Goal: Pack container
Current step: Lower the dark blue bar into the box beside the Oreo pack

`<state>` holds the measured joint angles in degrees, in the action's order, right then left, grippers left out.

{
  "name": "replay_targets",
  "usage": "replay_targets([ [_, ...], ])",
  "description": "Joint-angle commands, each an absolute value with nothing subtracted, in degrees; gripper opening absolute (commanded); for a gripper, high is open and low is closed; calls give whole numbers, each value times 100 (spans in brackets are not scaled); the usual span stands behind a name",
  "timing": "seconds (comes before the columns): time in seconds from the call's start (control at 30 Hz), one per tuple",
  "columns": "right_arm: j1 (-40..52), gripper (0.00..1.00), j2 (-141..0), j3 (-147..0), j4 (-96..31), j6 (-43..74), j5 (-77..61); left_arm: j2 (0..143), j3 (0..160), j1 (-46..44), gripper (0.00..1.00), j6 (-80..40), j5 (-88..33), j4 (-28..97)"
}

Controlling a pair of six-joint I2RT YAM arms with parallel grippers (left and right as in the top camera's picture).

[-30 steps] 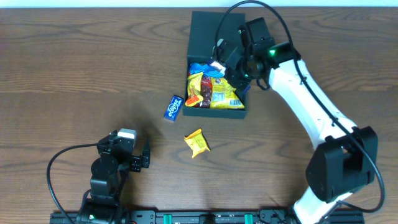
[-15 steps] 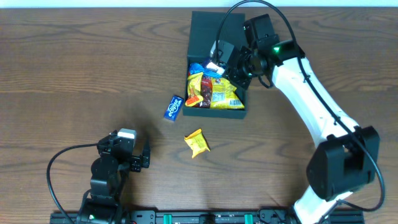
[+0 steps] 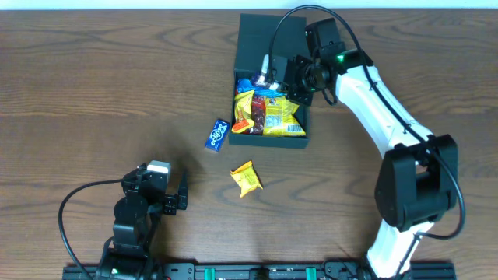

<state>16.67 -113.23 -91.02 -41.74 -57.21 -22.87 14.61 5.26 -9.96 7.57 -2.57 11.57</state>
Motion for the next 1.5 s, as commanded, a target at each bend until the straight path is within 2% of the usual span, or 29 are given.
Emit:
replay_targets([
  [0.0,1603,13,-11443,-9216,-4204,-5881,-2630,1417,357,-976,95,816,-191,1201],
  [0.17,1581,16,-11452,-9214,-4265,-5975,-2722,1417,357,-976,95,816,-191,1201],
  [0.3,1566,15,-11496,-9214,-4327,-6187,-2698,1417,357,-976,95,816,-191,1201],
  [0.7,1448,17,-11767,-9214,-4440,-6270,-2119,1417,357,-976,95,816,-191,1201],
  [0.9,1455,26,-11767,-9214,-4407,-6283,-2119,1417,357,-976,95,816,-191,1201],
  [1.03,1487,17,-11703,-9220,-4250,-6289,-2123,1417,357,-976,96,816,-191,1201],
  [1.1,1514,17,-11607,-9220,-4250,-6276,-2128,1417,357,-976,95,816,-191,1201],
  [1.2,1584,17,-11428,-9220,-4261,-6018,-2143,1417,357,-976,95,816,-191,1201],
  [1.27,1647,12,-11319,-9220,-4261,-5688,-2145,1417,357,-976,95,816,-191,1201],
  [1.3,1684,13,-11273,-9220,-4263,-5437,-2143,1417,357,-976,95,816,-191,1201],
  [1.37,1761,21,-11172,-9220,-4263,-4921,-2141,1417,357,-976,95,816,-191,1201],
  [1.47,1798,18,-11028,-9220,-4254,-4545,-2141,1417,357,-976,95,816,-191,1201],
])
